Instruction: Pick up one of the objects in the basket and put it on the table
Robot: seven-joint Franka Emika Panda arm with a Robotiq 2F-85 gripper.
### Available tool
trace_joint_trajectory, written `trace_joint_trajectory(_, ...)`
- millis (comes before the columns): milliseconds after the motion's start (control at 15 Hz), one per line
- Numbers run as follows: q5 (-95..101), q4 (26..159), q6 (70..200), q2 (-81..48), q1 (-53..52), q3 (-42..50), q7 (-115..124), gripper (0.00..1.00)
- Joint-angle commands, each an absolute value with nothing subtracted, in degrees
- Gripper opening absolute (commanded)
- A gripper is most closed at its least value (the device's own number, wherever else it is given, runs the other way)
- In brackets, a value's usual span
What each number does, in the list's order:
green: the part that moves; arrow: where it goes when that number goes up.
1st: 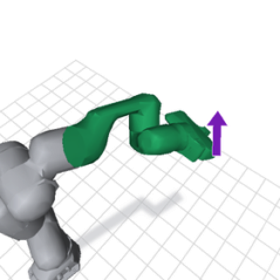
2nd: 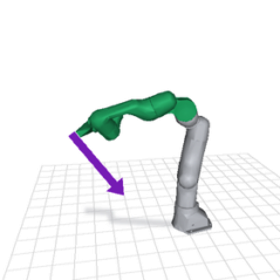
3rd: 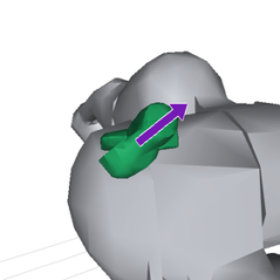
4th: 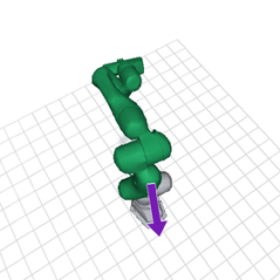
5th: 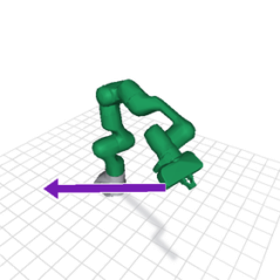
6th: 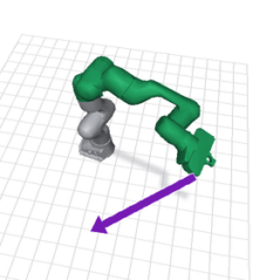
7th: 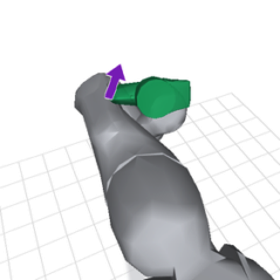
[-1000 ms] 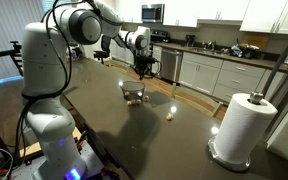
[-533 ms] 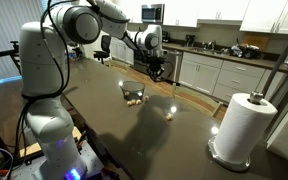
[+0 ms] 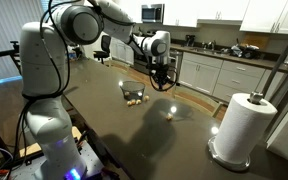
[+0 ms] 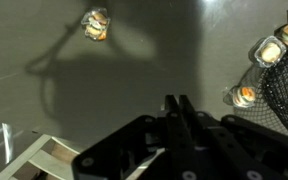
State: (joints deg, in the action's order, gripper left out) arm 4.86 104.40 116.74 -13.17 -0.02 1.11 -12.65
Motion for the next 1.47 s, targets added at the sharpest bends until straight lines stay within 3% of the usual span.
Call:
trace_joint_trajectory(0, 3.4, 105.8, 116.1, -13.5, 1.4, 1.4, -10.3, 0.06)
trace_joint_trajectory(933, -0.5, 107.6, 119.5, -17.4, 4.6, 2.2, -10.9, 0.06)
trace_joint_trajectory(1067, -0.7, 107.8, 119.7, -17.6, 4.7, 2.2, -11.0, 0.31)
trace_joint_trajectory(1200, -0.8, 107.9, 119.6, -17.6, 4.7, 2.2, -11.1, 0.38)
trace_joint_trajectory(1400, -0.9, 107.8, 119.3, -17.5, 4.8, 2.2, -11.2, 0.58)
